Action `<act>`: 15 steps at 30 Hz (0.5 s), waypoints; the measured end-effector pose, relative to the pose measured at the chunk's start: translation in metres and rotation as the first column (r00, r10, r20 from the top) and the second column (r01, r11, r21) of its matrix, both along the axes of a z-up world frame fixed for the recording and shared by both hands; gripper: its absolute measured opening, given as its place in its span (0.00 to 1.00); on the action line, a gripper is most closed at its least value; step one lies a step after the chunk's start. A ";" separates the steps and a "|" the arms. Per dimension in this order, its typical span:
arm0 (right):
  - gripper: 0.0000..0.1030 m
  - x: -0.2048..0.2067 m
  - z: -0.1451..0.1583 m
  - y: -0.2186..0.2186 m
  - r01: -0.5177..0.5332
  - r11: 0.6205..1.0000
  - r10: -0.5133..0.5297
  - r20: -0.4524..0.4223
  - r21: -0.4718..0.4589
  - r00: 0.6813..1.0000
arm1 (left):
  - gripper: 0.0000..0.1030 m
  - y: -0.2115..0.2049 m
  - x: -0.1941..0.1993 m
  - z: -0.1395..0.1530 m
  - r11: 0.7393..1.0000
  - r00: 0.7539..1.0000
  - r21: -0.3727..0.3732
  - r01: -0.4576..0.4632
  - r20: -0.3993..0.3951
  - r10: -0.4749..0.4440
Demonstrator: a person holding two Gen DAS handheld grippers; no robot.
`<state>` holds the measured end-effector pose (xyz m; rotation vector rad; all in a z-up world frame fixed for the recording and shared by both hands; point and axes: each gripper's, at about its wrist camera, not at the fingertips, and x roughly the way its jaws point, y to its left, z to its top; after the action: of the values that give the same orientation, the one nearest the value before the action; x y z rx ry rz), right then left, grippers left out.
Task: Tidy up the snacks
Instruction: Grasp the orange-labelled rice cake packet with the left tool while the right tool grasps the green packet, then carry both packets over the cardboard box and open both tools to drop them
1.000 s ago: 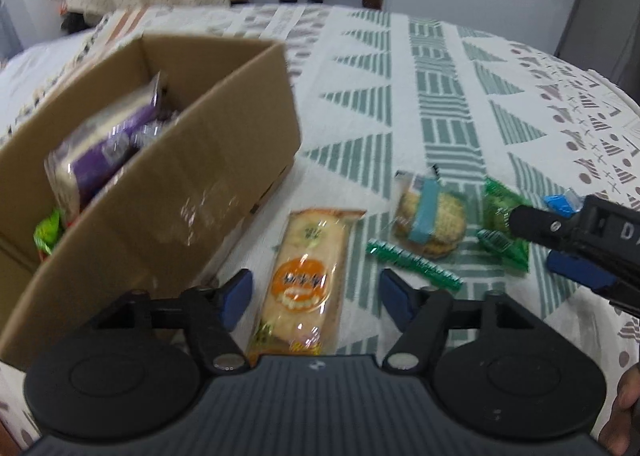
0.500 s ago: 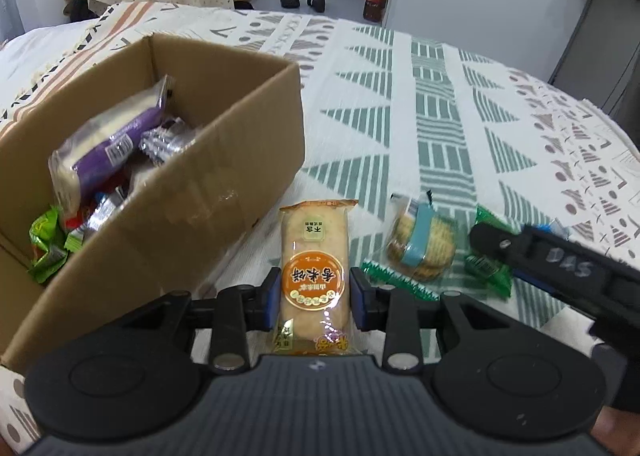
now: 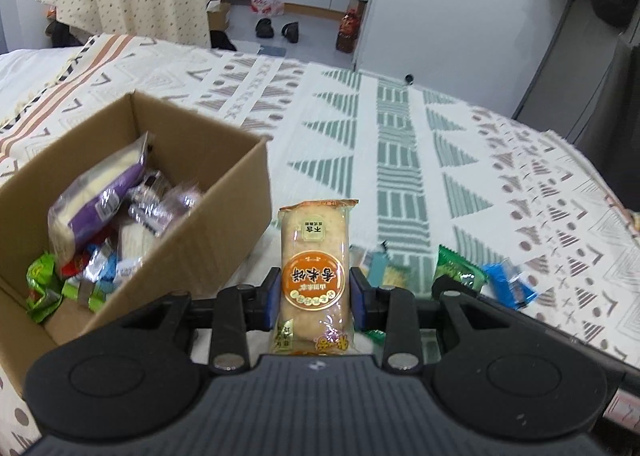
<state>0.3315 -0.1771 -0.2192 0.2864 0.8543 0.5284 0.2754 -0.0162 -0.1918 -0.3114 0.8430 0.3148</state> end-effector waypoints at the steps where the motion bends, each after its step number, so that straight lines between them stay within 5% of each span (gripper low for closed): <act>1: 0.27 -0.001 0.004 0.000 -0.003 1.000 0.003 0.009 -0.003 1.000 | 0.33 0.000 0.000 0.003 1.000 1.000 -0.003 0.005 0.007 -0.005; 15: 0.27 -0.028 0.069 0.020 -0.028 1.000 0.027 0.095 0.007 0.995 | 0.33 0.029 -0.028 0.052 0.997 0.996 -0.072 -0.001 0.090 0.008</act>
<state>0.3031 -0.1569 -0.1507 0.2553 0.7648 0.5667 0.2477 0.0124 -0.1398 -0.3920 0.7662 0.2729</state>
